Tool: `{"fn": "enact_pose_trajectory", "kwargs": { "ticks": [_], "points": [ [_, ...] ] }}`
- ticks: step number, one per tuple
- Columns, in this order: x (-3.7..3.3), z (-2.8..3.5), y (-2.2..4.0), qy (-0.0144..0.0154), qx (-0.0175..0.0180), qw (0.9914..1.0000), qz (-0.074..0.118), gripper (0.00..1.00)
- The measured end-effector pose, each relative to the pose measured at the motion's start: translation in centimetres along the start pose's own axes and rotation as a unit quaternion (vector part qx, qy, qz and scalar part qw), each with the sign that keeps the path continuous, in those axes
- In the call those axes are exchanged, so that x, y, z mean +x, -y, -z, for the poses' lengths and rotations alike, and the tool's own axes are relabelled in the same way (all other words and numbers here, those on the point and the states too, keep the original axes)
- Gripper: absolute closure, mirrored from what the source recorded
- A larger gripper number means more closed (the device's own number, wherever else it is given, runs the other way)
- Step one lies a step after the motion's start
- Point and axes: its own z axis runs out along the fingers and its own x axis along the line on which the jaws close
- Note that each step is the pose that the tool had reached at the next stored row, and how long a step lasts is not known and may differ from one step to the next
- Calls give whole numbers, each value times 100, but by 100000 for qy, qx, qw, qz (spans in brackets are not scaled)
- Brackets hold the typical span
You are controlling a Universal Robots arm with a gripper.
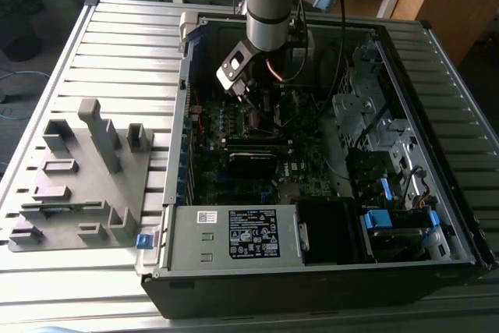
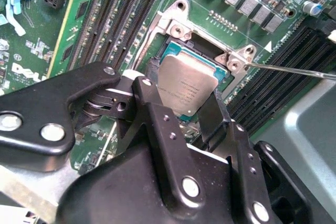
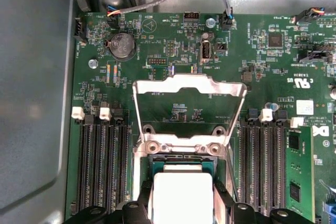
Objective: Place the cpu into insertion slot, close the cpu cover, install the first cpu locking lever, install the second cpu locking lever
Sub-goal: 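Place the cpu into insertion slot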
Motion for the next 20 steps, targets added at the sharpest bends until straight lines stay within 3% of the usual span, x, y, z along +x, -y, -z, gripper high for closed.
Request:
{"fn": "enact_pose_trajectory", "kwargs": {
  "ticks": [20],
  "points": [
    [-10,2,-7,18,14,100000,-76,46]
  ]
}}
